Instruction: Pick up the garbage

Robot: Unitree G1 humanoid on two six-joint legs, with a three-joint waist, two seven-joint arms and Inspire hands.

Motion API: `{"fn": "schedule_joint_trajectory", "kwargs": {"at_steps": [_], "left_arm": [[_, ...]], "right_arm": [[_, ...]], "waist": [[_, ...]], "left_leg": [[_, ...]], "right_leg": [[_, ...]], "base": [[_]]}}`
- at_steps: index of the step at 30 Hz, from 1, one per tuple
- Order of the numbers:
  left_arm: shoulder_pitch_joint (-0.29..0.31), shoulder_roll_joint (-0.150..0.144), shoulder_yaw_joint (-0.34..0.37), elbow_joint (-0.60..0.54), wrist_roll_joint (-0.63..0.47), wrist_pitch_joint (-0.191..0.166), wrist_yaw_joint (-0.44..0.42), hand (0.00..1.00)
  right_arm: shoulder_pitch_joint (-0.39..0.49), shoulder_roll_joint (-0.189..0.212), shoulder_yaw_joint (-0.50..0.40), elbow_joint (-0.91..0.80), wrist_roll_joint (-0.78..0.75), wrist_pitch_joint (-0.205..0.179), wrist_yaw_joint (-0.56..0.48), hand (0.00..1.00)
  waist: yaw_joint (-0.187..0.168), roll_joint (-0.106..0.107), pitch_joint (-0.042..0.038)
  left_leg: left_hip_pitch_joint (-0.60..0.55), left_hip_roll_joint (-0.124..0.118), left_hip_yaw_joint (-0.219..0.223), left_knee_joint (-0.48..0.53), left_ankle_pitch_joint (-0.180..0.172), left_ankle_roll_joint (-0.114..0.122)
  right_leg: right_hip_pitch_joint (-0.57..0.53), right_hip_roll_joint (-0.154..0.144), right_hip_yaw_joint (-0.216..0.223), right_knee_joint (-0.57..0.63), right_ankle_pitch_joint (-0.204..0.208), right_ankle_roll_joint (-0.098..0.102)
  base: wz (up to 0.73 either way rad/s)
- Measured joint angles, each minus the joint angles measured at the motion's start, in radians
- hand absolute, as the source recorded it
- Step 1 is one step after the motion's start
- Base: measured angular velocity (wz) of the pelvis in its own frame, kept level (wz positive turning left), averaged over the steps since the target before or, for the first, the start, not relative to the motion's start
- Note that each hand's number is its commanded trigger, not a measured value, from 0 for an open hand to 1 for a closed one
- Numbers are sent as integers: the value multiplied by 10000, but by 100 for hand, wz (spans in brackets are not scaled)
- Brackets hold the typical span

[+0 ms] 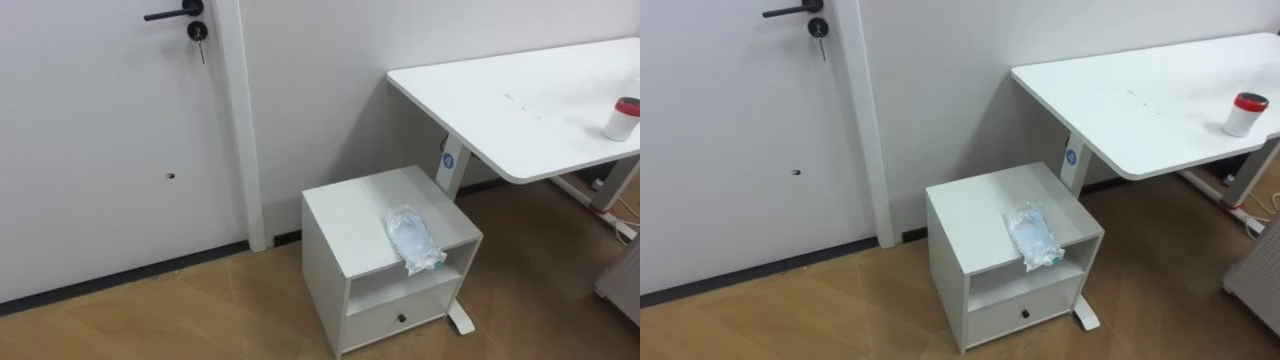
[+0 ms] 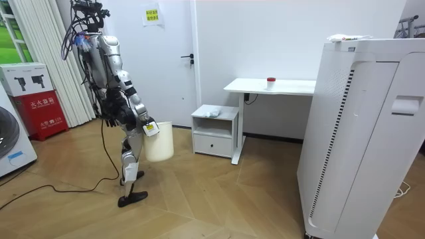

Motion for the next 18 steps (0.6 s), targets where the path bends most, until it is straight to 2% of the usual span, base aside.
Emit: {"fn": "schedule_joint_trajectory", "kwargs": {"at_steps": [5,14,15,18], "left_arm": [[106,-8,-17,0,2,0,2,0],[307,-14,-19,0,12,46,4,0],[308,-15,-18,2,14,52,2,0],[305,-15,-18,6,11,55,2,0]], "right_arm": [[4,0,17,-3,-6,11,-8,100],[23,0,20,-25,-5,1,-11,100],[22,0,20,-19,-6,0,-10,100],[25,0,13,19,-6,-6,-8,100]], "waist": [[6,-27,-21],[7,18,13],[6,72,-9],[2,67,-5]], "left_leg": [[38,-1,15,-8,0,0],[42,0,17,-5,0,1],[39,0,16,-7,0,1],[58,0,14,-31,2,-1]], "right_leg": [[19,-5,32,7,0,0],[21,-9,38,11,0,1],[17,-10,34,10,-1,2],[31,-10,32,11,-2,2]], "base": [[0],[0],[0],[0]]}}
